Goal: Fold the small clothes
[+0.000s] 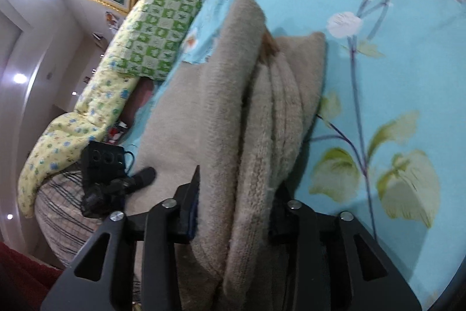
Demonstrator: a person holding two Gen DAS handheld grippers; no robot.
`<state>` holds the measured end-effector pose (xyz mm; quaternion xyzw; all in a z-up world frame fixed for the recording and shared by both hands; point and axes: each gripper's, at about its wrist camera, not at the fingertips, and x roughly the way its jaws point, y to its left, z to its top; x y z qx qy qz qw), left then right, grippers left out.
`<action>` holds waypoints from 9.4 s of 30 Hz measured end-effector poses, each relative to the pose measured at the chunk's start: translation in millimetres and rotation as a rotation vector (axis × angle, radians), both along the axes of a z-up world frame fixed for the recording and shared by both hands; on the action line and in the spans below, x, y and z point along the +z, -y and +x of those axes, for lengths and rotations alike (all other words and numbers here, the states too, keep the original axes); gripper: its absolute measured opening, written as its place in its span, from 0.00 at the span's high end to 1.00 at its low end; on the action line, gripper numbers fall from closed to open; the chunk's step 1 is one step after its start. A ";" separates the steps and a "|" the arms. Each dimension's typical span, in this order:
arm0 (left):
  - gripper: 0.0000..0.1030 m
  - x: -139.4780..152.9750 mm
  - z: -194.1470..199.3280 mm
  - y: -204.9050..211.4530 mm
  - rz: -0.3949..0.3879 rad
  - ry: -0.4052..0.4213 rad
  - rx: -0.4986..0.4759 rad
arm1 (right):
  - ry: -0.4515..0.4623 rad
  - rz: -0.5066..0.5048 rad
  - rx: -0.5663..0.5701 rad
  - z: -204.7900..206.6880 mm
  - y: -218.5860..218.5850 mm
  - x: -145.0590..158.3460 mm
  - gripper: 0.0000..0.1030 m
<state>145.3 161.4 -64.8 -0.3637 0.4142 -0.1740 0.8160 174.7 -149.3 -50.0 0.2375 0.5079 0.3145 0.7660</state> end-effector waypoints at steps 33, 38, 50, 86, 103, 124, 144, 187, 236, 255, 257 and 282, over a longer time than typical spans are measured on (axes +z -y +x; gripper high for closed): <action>0.56 17.3 77.4 -42.3 0.283 -0.062 0.087 | 0.050 -0.084 -0.266 47.0 27.3 17.3 0.75; 0.56 37.6 45.2 -45.6 0.330 -0.064 0.115 | 0.130 -0.172 -0.229 20.4 19.1 49.8 0.55; 0.35 60.7 -128.0 0.9 0.374 -0.010 0.059 | 0.177 -0.142 -0.265 -116.5 46.3 59.7 0.53; 0.74 19.1 -156.8 53.8 0.580 -0.076 0.010 | 0.175 -0.324 -0.206 -143.4 30.5 17.6 0.92; 0.70 90.1 -54.0 41.4 0.334 0.128 -0.049 | 0.330 -0.350 -0.189 -94.4 -29.2 89.0 0.77; 0.79 65.5 -80.9 37.2 0.313 0.093 -0.069 | 0.261 -0.409 -0.201 -83.0 -11.5 56.5 0.76; 0.75 24.6 -143.3 55.0 0.338 0.012 -0.124 | 0.245 -0.500 -0.151 -140.4 -2.3 27.9 0.77; 0.19 84.5 -243.8 82.0 0.782 0.104 0.052 | 0.359 -0.566 -0.104 -254.3 -42.6 71.1 0.24; 0.18 71.4 -140.5 82.9 0.881 -0.033 0.063 | 0.286 -0.599 -0.076 -152.6 -64.2 59.2 0.19; 0.18 78.4 -132.2 75.6 0.823 -0.032 0.087 | 0.279 -0.586 -0.075 -140.4 -65.3 59.7 0.19; 0.18 78.8 -133.0 77.2 0.820 -0.033 0.086 | 0.279 -0.586 -0.074 -140.1 -65.7 60.0 0.19; 0.18 80.3 -134.4 82.9 0.834 -0.039 0.076 | 0.283 -0.570 -0.076 -143.3 -67.4 65.2 0.19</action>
